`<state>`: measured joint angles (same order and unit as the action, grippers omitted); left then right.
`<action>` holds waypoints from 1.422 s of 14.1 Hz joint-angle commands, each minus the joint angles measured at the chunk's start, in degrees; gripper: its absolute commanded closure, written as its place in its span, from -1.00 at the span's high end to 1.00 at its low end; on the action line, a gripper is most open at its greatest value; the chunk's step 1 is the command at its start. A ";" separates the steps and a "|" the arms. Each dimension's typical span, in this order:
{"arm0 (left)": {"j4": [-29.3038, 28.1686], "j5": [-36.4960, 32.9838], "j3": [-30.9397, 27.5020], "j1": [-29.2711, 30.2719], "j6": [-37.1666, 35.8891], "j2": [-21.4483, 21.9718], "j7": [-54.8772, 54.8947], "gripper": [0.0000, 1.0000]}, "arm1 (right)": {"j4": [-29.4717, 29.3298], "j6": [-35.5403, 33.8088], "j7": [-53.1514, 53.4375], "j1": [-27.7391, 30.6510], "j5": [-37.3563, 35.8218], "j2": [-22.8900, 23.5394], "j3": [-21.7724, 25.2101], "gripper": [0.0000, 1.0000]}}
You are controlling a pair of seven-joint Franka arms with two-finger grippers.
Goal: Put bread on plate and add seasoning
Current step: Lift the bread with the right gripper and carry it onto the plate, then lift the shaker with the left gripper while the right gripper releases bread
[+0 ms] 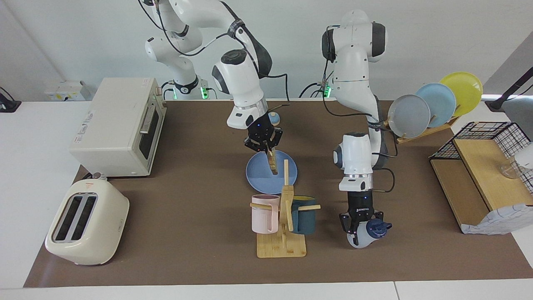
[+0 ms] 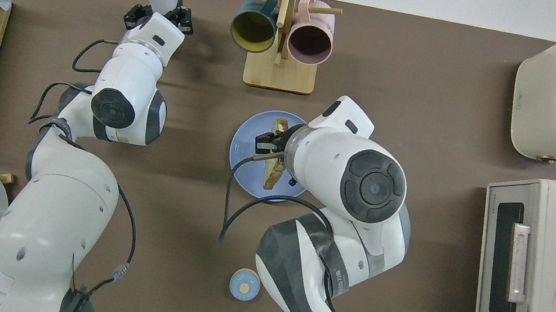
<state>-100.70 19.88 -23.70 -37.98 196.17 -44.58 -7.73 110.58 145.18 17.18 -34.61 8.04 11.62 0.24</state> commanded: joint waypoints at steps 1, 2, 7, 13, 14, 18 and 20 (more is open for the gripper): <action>-0.81 0.86 -0.38 -0.34 -0.78 1.68 3.59 -1.00 | 1.31 4.40 1.11 -2.04 1.10 1.47 0.11 -1.00; -0.99 0.86 -0.38 -0.25 -0.87 2.21 4.82 -1.00 | 1.31 4.41 0.58 -1.61 1.10 1.56 0.11 -1.00; -2.74 0.86 -0.38 -0.16 -1.48 4.93 8.86 -1.00 | 5.95 6.42 0.49 -1.60 1.10 0.42 0.11 -1.00; -4.42 0.86 -0.21 4.40 -30.26 20.46 28.25 -1.00 | 11.94 8.54 -0.65 0.59 1.10 -1.51 0.20 -0.81; -4.42 0.86 -0.21 5.19 -35.02 22.67 31.78 -1.00 | 11.94 8.45 -0.65 0.77 1.10 -1.51 0.11 -0.38; -4.51 0.95 -0.47 7.74 -51.55 31.29 44.35 -1.00 | 11.59 8.01 -0.92 1.21 1.10 -1.51 0.28 1.00; -4.59 0.95 -0.56 9.15 -58.76 34.80 51.21 -1.00 | 10.46 7.40 -0.83 1.91 1.10 -1.51 0.28 1.00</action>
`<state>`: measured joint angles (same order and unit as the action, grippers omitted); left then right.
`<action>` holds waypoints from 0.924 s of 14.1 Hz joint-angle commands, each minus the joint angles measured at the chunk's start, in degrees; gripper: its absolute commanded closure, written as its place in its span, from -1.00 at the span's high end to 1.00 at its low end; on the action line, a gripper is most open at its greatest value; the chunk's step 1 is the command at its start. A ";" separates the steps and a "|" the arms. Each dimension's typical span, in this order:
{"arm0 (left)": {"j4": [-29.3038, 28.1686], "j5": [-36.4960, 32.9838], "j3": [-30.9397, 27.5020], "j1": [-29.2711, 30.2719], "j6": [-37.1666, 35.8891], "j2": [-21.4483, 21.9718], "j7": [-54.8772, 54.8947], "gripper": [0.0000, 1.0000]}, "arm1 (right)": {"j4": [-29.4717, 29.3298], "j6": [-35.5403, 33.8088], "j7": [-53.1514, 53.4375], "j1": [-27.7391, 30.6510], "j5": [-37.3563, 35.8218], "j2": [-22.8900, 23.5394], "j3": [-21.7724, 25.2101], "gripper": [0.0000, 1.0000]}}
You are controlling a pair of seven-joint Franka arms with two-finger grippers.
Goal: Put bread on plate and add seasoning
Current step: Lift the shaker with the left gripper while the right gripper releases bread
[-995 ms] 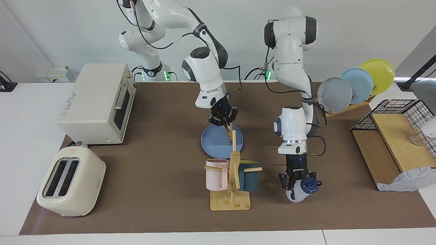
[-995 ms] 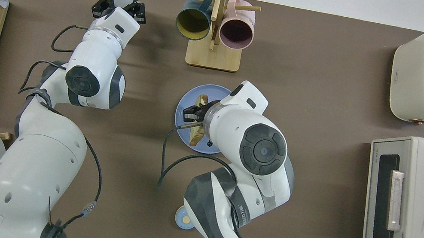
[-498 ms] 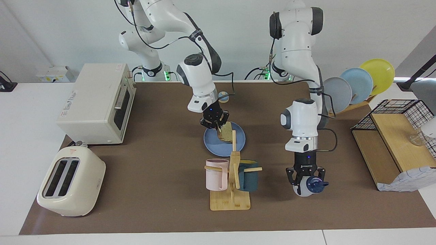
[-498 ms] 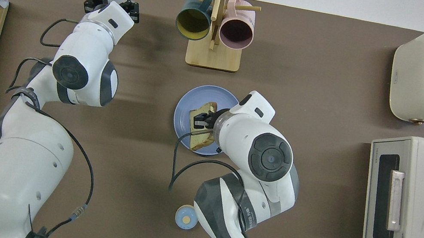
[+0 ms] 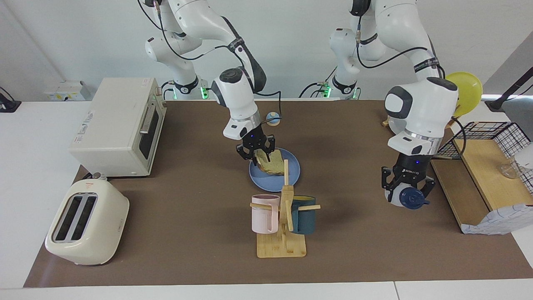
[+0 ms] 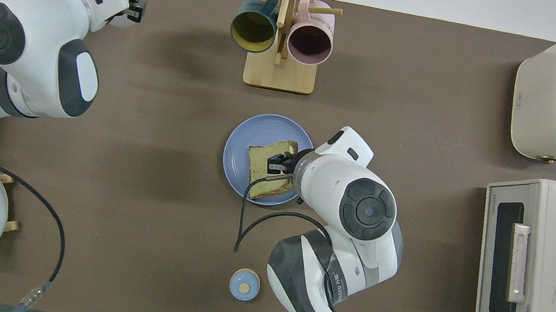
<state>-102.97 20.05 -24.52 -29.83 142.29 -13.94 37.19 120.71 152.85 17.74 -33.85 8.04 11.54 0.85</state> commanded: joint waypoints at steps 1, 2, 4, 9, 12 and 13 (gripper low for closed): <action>-2.41 0.78 0.26 1.61 -7.96 5.83 10.14 -1.00 | -0.99 -1.75 -1.48 2.11 1.10 -1.78 -0.32 1.00; -2.49 0.78 0.18 1.96 -10.69 7.42 13.92 -1.00 | -3.87 -4.90 -1.48 2.91 1.10 -1.87 -0.32 1.00; -3.63 0.78 0.17 2.06 -15.27 10.58 18.77 -1.00 | -10.89 -12.97 -1.48 3.62 1.10 -1.26 -0.32 1.00; -14.52 0.78 0.70 0.57 -15.20 18.76 26.78 -1.00 | -25.41 -29.77 -0.86 4.05 5.02 0.59 -0.41 0.97; -16.99 0.78 0.70 -4.43 -15.99 20.78 30.13 -1.00 | -29.38 -35.15 1.67 5.37 16.89 0.50 -0.14 0.75; -18.04 0.78 0.70 -6.54 -16.16 21.40 30.22 -1.00 | -30.78 -36.91 4.99 5.72 19.96 0.15 -0.06 0.71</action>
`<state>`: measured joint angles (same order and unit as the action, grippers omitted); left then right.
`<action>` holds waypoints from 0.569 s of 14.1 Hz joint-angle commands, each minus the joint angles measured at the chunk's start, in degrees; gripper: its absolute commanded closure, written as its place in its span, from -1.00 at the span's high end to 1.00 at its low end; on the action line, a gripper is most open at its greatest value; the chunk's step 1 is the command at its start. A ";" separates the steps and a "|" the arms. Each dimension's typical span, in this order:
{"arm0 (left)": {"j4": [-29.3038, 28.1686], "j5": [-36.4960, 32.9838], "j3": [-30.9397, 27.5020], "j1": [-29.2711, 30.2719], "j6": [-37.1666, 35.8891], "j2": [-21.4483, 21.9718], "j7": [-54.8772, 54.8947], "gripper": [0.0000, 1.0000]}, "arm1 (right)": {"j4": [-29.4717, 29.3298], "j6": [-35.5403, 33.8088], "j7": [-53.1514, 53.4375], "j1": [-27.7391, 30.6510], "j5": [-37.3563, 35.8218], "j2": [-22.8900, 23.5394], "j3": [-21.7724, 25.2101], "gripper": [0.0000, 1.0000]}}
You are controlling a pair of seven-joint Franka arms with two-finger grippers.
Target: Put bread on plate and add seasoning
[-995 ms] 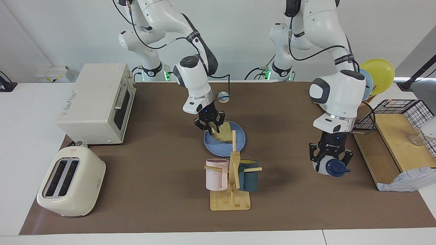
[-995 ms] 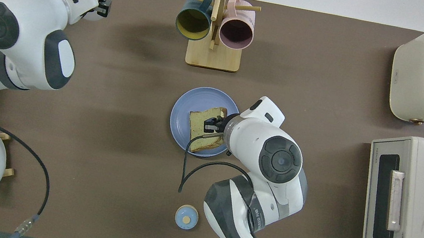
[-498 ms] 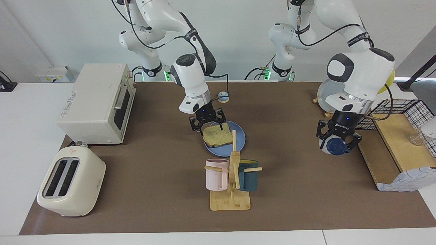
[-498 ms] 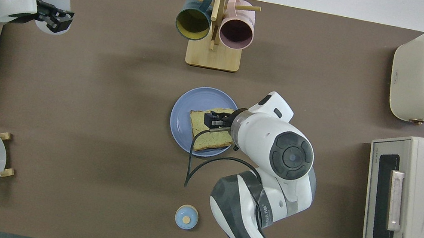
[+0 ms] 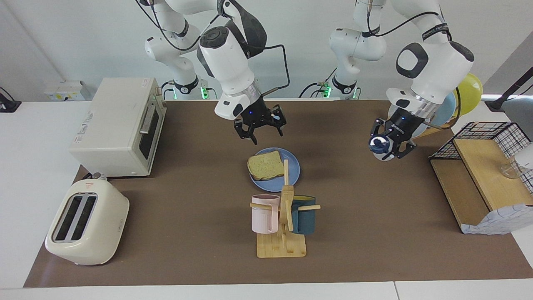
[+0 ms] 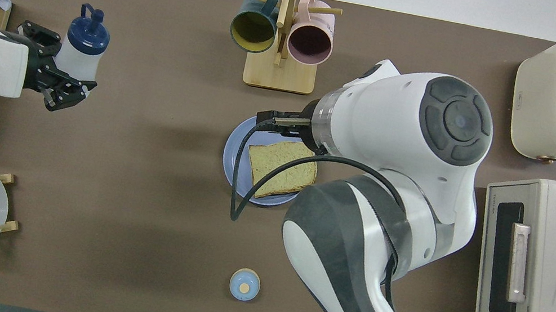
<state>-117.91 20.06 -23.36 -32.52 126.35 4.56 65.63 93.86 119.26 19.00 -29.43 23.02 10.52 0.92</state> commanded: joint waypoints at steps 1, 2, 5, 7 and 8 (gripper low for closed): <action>-4.33 0.77 -0.46 -5.61 -0.31 3.70 1.95 -1.00 | -5.43 -4.90 5.86 1.31 6.41 1.08 -0.22 0.71; -5.13 0.77 -0.46 -7.02 -0.58 4.31 1.96 -1.00 | -6.75 -5.96 7.53 1.14 7.03 1.08 -0.22 0.71; -7.51 0.77 -0.37 -9.92 -3.72 6.60 2.13 -1.00 | -8.69 -7.72 12.37 0.26 6.87 0.21 -0.66 0.41; -8.90 1.12 -0.02 -10.99 -4.80 7.83 2.13 -1.00 | -10.62 -8.61 15.70 -0.18 6.69 0.11 -1.01 0.19; -10.13 1.56 0.24 -11.07 -4.71 8.71 2.30 -1.00 | -10.81 -7.83 17.20 -1.05 6.43 0.11 -1.36 0.08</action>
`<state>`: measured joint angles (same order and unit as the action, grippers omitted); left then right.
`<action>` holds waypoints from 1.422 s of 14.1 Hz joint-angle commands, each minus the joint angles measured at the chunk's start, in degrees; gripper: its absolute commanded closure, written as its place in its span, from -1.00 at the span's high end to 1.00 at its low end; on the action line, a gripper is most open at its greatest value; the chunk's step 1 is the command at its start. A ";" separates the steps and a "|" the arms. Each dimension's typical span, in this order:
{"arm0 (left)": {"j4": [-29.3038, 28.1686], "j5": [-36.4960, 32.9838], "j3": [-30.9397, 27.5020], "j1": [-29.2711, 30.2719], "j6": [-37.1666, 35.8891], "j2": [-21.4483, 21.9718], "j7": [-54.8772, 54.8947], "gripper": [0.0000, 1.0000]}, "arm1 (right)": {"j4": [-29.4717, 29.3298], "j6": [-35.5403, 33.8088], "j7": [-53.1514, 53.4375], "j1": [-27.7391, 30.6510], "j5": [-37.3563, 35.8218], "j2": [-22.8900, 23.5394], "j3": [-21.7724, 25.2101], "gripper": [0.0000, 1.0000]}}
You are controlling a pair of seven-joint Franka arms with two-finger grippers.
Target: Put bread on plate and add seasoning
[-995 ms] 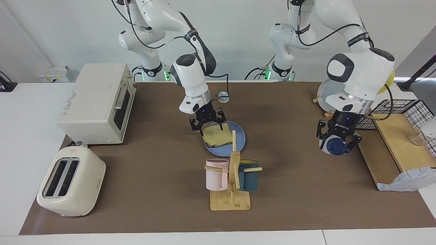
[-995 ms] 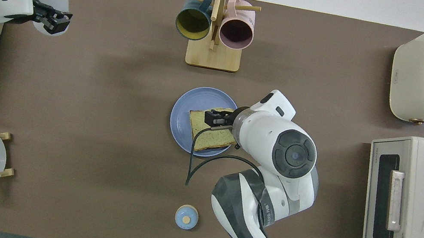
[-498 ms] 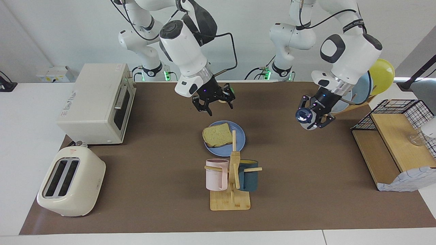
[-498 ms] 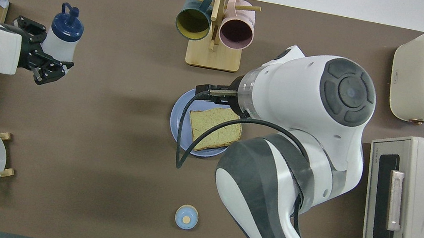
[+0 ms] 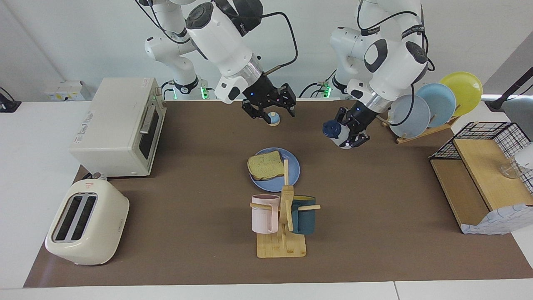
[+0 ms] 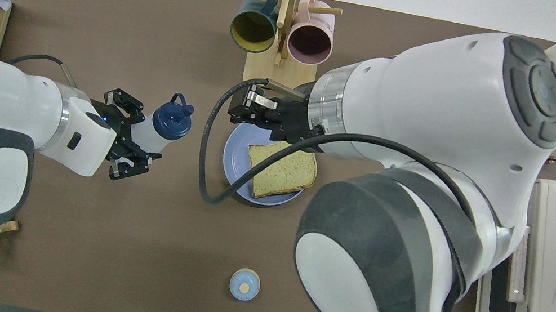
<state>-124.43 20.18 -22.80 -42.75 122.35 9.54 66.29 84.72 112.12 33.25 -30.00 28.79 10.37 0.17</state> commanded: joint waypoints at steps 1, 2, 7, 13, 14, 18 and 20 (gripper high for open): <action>-4.50 1.62 -0.23 -1.45 -0.44 4.08 1.65 -1.00 | -1.57 0.11 3.74 -2.07 0.22 0.27 -0.61 0.01; -5.47 2.66 -0.23 -2.68 -0.09 4.69 1.65 -1.00 | -1.40 1.86 3.93 -3.13 0.13 0.27 -0.61 -0.06; -7.15 7.59 -0.23 -2.69 -0.26 6.10 1.82 -1.00 | -0.87 6.18 4.90 -4.28 -0.48 1.14 -0.70 -0.20; -7.15 10.85 -0.32 -2.69 -0.18 6.28 1.82 -1.00 | 1.24 6.27 4.28 -5.24 -1.63 0.97 -0.70 -0.37; -7.15 10.85 -0.32 -2.69 -0.18 6.28 1.82 -1.00 | 1.24 6.27 4.28 -5.42 -1.63 0.97 -0.70 -0.37; -7.15 10.94 -0.41 -2.34 -0.18 6.28 1.82 -1.00 | 1.15 6.19 4.63 -5.60 -1.63 0.97 -0.70 -0.38; -7.15 11.29 -0.41 -2.25 -0.18 6.28 1.82 -1.00 | 1.15 6.19 4.63 -5.60 -1.63 0.97 -0.70 -0.43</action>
<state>-130.10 30.24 -22.66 -44.78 122.00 14.06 66.85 84.84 117.40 37.64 -35.67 27.94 11.99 -0.26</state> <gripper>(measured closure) 0.533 0.692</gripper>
